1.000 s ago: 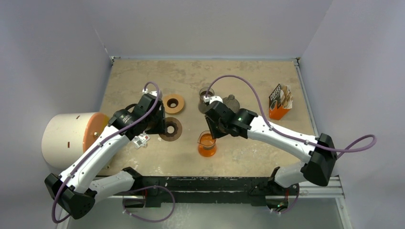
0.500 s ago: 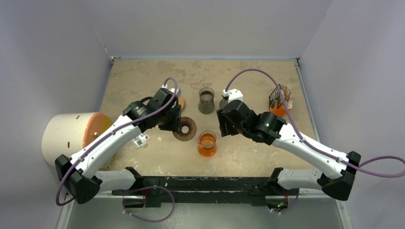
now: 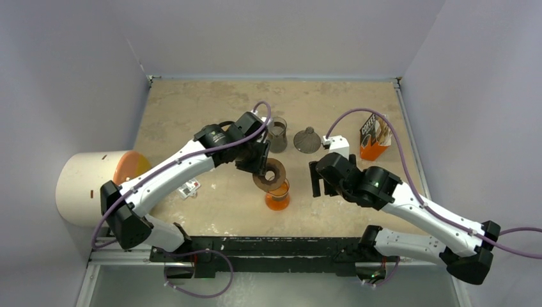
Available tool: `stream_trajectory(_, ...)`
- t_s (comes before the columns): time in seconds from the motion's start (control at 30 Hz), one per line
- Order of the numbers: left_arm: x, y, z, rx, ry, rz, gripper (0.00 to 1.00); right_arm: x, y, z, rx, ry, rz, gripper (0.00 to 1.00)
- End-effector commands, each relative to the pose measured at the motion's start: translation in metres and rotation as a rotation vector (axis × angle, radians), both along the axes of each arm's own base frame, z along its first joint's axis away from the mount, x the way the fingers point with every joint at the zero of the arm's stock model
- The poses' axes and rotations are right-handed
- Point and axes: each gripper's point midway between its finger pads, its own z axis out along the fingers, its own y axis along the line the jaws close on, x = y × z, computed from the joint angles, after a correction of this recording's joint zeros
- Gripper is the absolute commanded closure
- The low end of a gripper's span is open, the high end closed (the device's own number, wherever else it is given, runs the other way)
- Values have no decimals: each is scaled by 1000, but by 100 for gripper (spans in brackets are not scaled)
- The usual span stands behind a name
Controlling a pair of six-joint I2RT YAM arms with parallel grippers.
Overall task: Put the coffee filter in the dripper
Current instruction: Place the dripper holder onto the coffee server.
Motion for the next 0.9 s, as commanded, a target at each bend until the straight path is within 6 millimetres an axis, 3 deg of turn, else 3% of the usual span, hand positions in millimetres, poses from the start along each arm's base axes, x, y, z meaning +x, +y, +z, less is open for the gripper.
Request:
stream_trajectory(0.0,-8,-19,11,-16,22,-101,100,-7,-17,-6,3,3,-70,14)
stream_trajectory(0.27,-13,-37,-1,35,68,-166,100,-13,-13,-18,48,24,-70,15)
stream_trajectory(0.87,-1,-48,-40,101,106,-161,100,-17,-5,-33,58,72,-65,15)
